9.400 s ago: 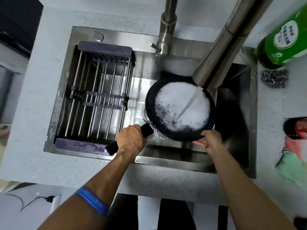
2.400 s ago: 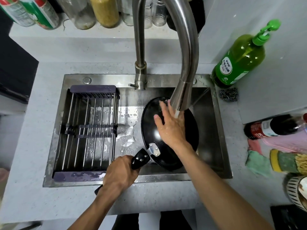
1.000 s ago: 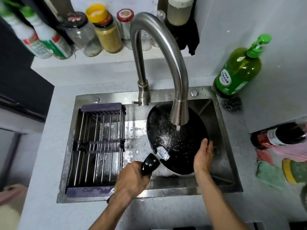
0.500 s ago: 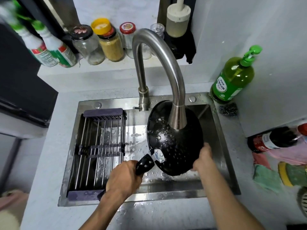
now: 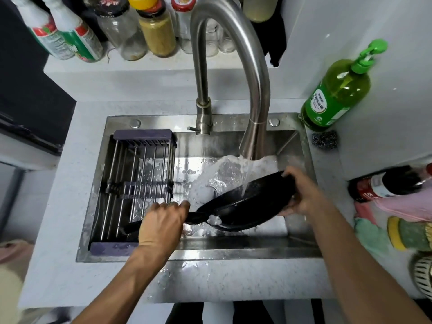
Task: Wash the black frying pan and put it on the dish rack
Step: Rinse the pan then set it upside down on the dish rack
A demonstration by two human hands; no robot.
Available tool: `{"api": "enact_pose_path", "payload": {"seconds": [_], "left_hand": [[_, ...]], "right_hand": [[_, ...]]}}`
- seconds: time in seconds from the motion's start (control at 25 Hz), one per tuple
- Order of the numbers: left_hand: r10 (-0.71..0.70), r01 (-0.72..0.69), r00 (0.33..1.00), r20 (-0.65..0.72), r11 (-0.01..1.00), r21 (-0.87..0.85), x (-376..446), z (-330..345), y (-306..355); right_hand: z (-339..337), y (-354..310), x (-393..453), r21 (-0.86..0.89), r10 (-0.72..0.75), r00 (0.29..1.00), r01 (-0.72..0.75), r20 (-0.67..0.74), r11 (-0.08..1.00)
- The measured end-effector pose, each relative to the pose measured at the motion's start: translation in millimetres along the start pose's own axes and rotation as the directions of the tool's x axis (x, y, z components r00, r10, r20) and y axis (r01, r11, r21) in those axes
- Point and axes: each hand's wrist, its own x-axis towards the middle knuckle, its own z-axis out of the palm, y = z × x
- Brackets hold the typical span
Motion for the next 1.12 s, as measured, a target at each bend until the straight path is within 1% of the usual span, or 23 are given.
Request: {"api": "enact_pose_path", "payload": {"seconds": [0.08, 0.2, 0.28, 0.32, 0.36, 0.4, 0.44, 0.48, 0.52, 0.56, 0.6, 0.64, 0.68, 0.72, 0.76, 0.8, 0.84, 0.88, 0.92, 0.96, 1.0, 1.04, 1.12], "left_hand": [[-0.06, 0.06, 0.998, 0.006, 0.998, 0.01, 2, 5, -2], [-0.14, 0.145, 0.989, 0.046, 0.981, -0.129, -1, 13, 3], [-0.104, 0.196, 0.958, 0.268, 0.919, -0.343, 7, 28, -3], [0.0, 0.264, 0.9, 0.435, 0.795, -0.546, 10, 39, -6], [0.157, 0.394, 0.799, 0.581, 0.593, -0.702, 12, 49, -8], [0.315, 0.531, 0.689, 0.653, 0.395, -0.75, 11, 55, -6], [0.405, 0.615, 0.63, 0.662, 0.261, -0.744, 8, 57, -3], [0.418, 0.622, 0.645, 0.64, 0.2, -0.757, 5, 60, 1], [0.356, 0.576, 0.714, 0.602, 0.19, -0.795, 2, 63, 8], [0.246, 0.512, 0.792, 0.559, 0.231, -0.827, -1, 66, 15], [0.145, 0.454, 0.85, 0.506, 0.287, -0.844, -3, 71, 21], [0.076, 0.419, 0.88, 0.469, 0.338, -0.842, -3, 76, 25], [0.035, 0.41, 0.891, 0.453, 0.369, -0.834, -5, 79, 25], [0.012, 0.407, 0.894, 0.447, 0.392, -0.825, -7, 80, 26], [-0.011, 0.398, 0.9, 0.435, 0.425, -0.813, -10, 80, 25], [-0.033, 0.383, 0.907, 0.42, 0.48, -0.789, -13, 79, 24], [-0.054, 0.36, 0.917, 0.394, 0.536, -0.764, -16, 76, 23], [-0.074, 0.342, 0.927, 0.369, 0.573, -0.745, -19, 74, 21], [-0.084, 0.324, 0.936, 0.342, 0.588, -0.742, -22, 71, 19], [-0.091, 0.308, 0.943, 0.32, 0.598, -0.74, -24, 67, 16], [-0.099, 0.295, 0.949, 0.299, 0.61, -0.735, -25, 65, 13], [-0.105, 0.285, 0.953, 0.284, 0.621, -0.73, -25, 63, 10], [-0.122, 0.274, 0.959, 0.256, 0.629, -0.728, -27, 60, 6]], "right_hand": [[-12, 23, 4, 0.113, -0.061, 0.998, 0.061, -0.005, 0.992], [-18, 56, 7, 0.346, -0.188, 0.982, 0.173, 0.008, 0.922], [-21, 67, 1, 0.434, -0.253, 0.967, 0.244, -0.037, 0.867], [-22, 67, -5, 0.458, -0.292, 0.955, 0.284, -0.055, 0.842], [-21, 65, -11, 0.465, -0.317, 0.945, 0.317, -0.082, 0.827], [-22, 60, -15, 0.465, -0.364, 0.927, 0.362, -0.089, 0.808], [-22, 57, -15, 0.46, -0.407, 0.91, 0.395, -0.077, 0.795], [-23, 51, -15, 0.449, -0.432, 0.899, 0.418, -0.076, 0.79], [-27, 45, -13, 0.39, -0.434, 0.892, 0.446, -0.124, 0.806], [-31, 40, -8, 0.239, -0.435, 0.875, 0.478, -0.212, 0.845], [-30, 40, -6, -0.032, -0.465, 0.821, 0.483, -0.33, 0.875], [-22, 44, -8, -0.37, -0.547, 0.723, 0.413, -0.423, 0.832], [-6, 54, -7, -0.658, -0.703, 0.61, 0.364, -0.367, 0.659], [14, 67, -5, -0.833, -0.821, 0.553, 0.381, -0.143, 0.402], [36, 77, 1, -0.874, -0.811, 0.562, 0.463, 0.16, 0.148], [52, 82, 12, -0.822, -0.658, 0.598, 0.567, 0.458, -0.058], [61, 84, 31, -0.753, -0.479, 0.608, 0.628, 0.633, -0.197], [65, 79, 48, -0.747, -0.4, 0.635, 0.604, 0.661, -0.276], [68, 73, 63, -0.818, -0.445, 0.688, 0.515, 0.573, -0.256], [72, 68, 70, -0.911, -0.555, 0.729, 0.383, 0.401, -0.156], [80, 67, 77, -0.944, -0.638, 0.71, 0.318, 0.298, -0.088], [89, 68, 79, -0.929, -0.656, 0.677, 0.356, 0.333, -0.105], [102, 72, 84, -0.864, -0.626, 0.616, 0.459, 0.478, -0.208]]}}
